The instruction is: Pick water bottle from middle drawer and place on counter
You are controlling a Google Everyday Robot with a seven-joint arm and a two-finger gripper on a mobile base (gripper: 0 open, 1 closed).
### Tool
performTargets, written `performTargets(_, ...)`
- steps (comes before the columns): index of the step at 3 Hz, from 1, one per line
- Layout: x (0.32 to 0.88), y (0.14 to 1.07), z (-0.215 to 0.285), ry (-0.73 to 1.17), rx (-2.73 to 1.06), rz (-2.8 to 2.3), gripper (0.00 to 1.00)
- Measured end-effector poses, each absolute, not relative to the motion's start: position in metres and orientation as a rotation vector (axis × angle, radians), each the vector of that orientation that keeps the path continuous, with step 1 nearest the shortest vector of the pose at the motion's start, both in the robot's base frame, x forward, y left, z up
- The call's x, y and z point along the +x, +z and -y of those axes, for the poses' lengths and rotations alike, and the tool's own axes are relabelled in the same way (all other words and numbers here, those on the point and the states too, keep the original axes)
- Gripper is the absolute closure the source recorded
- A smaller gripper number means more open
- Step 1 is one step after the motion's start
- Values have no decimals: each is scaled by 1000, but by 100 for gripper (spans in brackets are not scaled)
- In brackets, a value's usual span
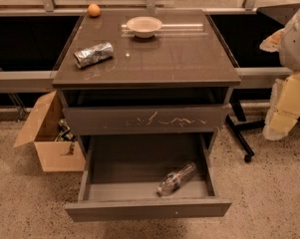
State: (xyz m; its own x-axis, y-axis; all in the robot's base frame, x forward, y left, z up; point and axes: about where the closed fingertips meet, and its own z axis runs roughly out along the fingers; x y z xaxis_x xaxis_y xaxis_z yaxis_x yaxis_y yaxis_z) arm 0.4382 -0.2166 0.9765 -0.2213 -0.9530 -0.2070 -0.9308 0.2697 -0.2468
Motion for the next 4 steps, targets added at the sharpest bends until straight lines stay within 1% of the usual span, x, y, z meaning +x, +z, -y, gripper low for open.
performTargets(1, 438, 977, 217, -100, -1724, -2231, 0)
performTargets(2, 454, 945, 211, -7, -1783, -2161, 0)
performTargets(3, 472, 898, 201, 130, -1859, -2041, 0)
performTargets(4, 480, 861, 191, 223, -1909, -1950, 0)
